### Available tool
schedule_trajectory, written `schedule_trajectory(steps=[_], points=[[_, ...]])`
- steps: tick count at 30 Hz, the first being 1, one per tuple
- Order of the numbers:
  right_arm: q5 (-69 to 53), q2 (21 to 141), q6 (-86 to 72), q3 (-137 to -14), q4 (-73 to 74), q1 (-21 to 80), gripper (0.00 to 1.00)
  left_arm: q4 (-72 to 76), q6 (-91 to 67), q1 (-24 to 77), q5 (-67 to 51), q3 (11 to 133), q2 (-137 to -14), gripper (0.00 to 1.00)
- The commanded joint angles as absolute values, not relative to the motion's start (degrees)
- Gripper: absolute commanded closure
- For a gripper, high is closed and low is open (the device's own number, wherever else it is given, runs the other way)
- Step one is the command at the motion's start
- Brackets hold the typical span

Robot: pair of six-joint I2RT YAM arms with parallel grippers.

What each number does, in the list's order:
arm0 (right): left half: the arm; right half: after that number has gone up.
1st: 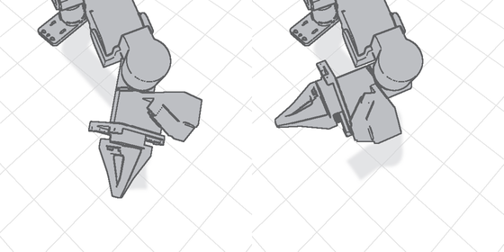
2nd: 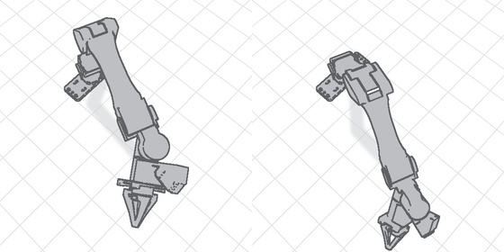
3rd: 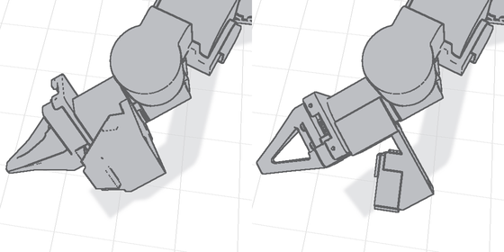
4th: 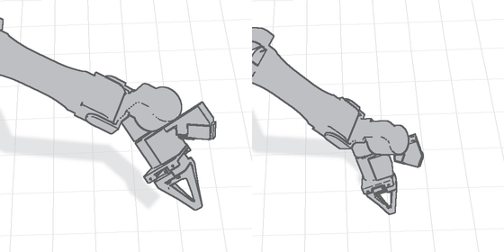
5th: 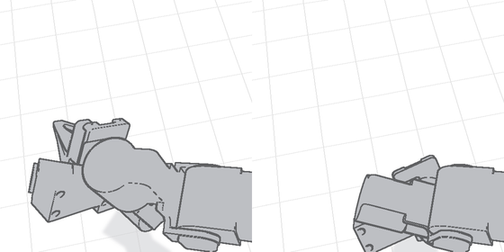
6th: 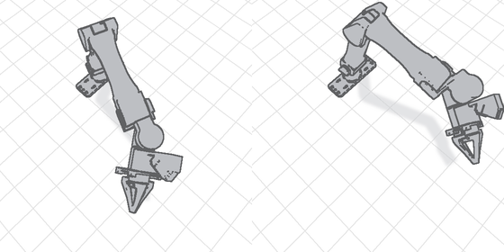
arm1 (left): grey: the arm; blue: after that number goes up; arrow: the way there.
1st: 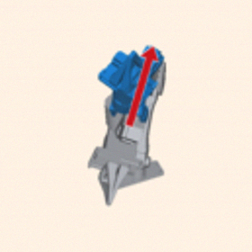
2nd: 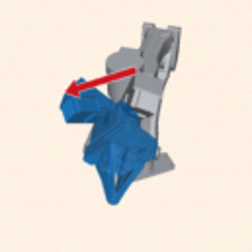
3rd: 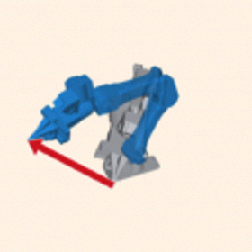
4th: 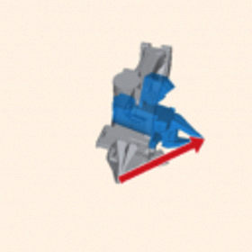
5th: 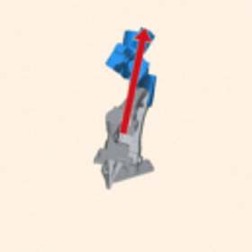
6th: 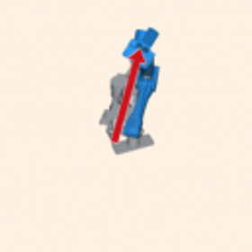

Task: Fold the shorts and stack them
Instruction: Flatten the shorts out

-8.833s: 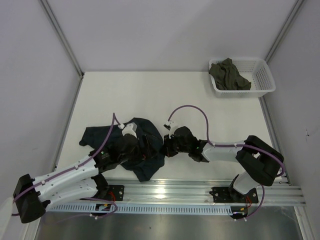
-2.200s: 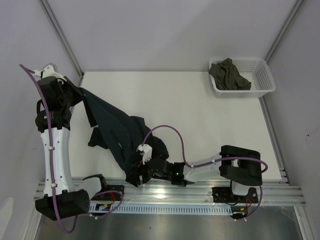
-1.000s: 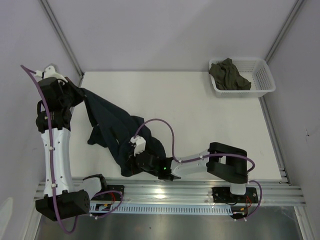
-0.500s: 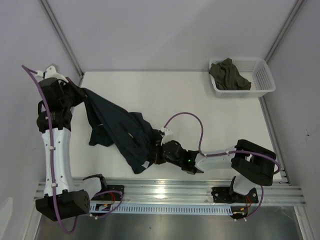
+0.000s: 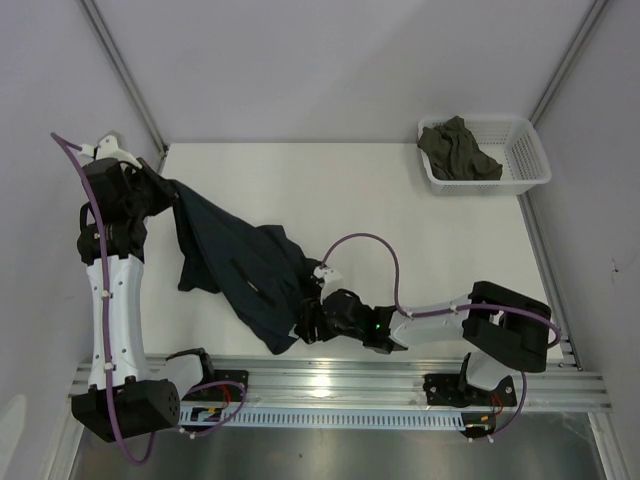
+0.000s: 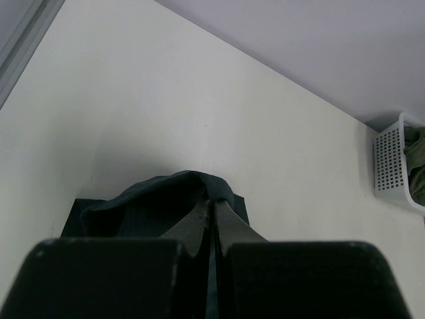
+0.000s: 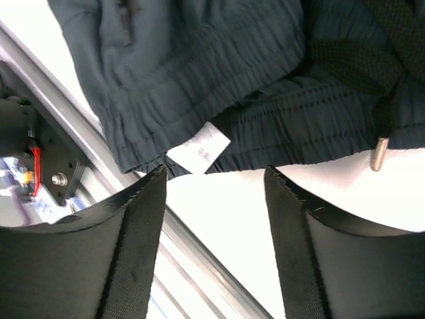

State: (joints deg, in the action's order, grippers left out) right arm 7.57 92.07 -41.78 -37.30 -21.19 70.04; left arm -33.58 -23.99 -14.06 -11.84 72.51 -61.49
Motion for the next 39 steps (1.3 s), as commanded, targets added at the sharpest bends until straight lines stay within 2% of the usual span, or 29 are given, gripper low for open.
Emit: schedule_trajectory(steps=[1, 2, 8, 16, 28, 39], points=[[14.66, 87.98, -33.41, -42.36, -14.25, 72.85, 0.37, -31.2, -24.52, -14.77, -12.92, 72.86, -60.38, 1.0], [16.16, 87.02, -32.01, -42.89, -13.28, 73.3, 0.33, -31.11, -24.52, -14.77, -13.01, 72.77, -60.38, 1.0], [13.54, 85.43, -24.35, -47.89, -8.8, 73.83, 0.28, -31.2, -24.43, -14.77, -13.01, 73.21, -60.38, 1.0], [13.18, 93.95, -20.3, -58.18, 0.26, 74.27, 0.21, -31.2, -24.43, -14.77, -13.09, 72.77, -60.21, 1.0], [12.31, 99.31, -17.31, -62.67, 5.8, 75.41, 0.2, -31.11, -24.34, -14.77, -12.83, 72.95, -60.29, 1.0], [14.67, 103.35, -14.94, -66.0, 7.03, 77.25, 0.25, -30.76, -24.35, -14.77, -12.83, 72.51, -60.38, 1.0]])
